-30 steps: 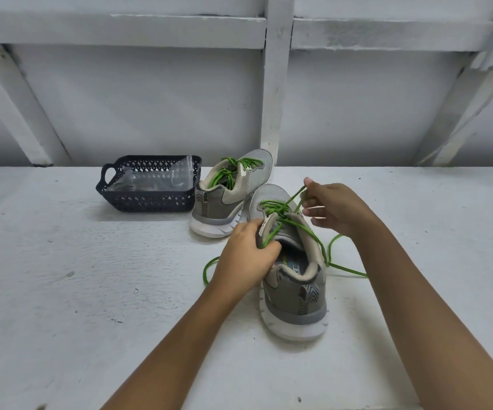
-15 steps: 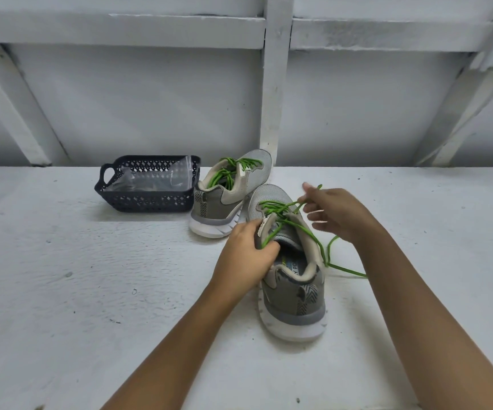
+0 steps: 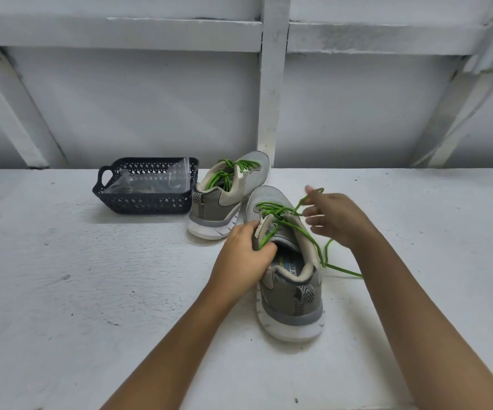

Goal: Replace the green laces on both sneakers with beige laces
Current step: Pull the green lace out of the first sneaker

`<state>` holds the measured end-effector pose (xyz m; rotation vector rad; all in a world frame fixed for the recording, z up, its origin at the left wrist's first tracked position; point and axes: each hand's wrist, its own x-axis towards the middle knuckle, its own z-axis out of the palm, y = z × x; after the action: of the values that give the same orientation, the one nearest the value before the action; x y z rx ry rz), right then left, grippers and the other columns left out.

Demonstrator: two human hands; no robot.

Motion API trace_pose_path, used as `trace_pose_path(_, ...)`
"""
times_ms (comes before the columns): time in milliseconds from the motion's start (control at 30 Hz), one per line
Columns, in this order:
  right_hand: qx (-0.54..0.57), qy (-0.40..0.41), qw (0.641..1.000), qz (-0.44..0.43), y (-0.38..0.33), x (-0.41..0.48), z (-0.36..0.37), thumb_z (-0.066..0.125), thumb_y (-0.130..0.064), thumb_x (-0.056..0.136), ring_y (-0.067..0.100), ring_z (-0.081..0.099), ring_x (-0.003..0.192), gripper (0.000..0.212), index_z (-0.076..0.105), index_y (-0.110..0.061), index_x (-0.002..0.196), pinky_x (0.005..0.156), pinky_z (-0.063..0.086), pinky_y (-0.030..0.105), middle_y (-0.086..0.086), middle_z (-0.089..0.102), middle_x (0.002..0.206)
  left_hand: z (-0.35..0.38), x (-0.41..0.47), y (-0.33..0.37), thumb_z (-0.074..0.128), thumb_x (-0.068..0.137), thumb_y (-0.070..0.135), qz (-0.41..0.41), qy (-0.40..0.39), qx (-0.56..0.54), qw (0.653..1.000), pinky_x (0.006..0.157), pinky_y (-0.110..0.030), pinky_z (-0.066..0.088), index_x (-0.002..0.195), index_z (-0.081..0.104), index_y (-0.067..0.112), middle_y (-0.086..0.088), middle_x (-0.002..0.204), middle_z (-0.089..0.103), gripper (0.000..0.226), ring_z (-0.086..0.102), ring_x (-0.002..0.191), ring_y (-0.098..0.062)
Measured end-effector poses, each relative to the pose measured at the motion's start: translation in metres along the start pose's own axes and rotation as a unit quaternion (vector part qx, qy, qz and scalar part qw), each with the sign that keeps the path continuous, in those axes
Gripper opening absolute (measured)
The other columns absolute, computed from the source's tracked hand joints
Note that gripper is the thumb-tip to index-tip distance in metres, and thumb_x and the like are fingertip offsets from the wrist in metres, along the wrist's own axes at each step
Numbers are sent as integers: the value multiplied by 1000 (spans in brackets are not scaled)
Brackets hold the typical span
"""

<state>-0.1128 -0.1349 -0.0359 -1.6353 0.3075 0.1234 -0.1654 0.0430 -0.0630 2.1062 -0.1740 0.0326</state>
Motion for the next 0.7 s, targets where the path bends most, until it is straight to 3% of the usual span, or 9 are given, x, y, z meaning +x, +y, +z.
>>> trace_pose_path(67,-77,-58,995,-30,5,-5,4,58,-26,93,10,50,54,22,63,-5,87,50,43,19,-2,57,61,0,0,0,55,84,19,1,1,-2,1000,85,-27,37,111,60,24,2,111,53,29,50,103,-12)
trace_pose_path(133,-61,-63,995,-54,6,-6,6,57,-16,94,7,52,51,16,61,-4,83,49,45,16,-4,58,58,0,0,0,55,83,19,2,1,-5,1000,85,-27,39,109,61,23,2,110,54,26,51,103,-13)
trace_pose_path(367,164,143,974,-65,-6,6,-5,48,-17,98,13,55,58,21,54,-12,79,53,46,22,5,56,69,0,0,0,54,84,20,-3,-3,-2,1000,84,-27,37,111,59,24,3,112,52,28,50,104,-12)
trace_pose_path(433,142,112,983,-37,-3,5,-1,51,-22,97,14,53,56,20,56,-11,81,50,43,23,5,56,69,0,0,1,54,84,20,-5,-3,-4,1000,87,-28,39,113,59,24,2,113,52,30,49,106,-13)
trace_pose_path(567,-68,-27,997,-22,9,-3,10,61,-22,91,14,51,60,22,65,-1,89,51,43,21,4,57,68,0,0,1,54,84,19,-3,-4,-5,1000,89,-30,40,113,59,24,2,112,52,30,50,106,-14)
trace_pose_path(633,-59,-21,997,-34,8,-4,8,60,-17,92,12,54,58,19,65,1,85,51,46,18,5,59,69,0,0,1,54,83,18,0,-1,-6,1000,87,-29,40,110,60,22,1,110,53,28,50,104,-14)
trace_pose_path(700,24,15,999,-43,3,-1,2,56,-14,94,7,58,54,18,62,-5,79,49,49,17,4,60,69,0,0,1,55,83,18,1,0,-2,1000,85,-28,39,109,60,21,1,109,53,26,51,103,-14)
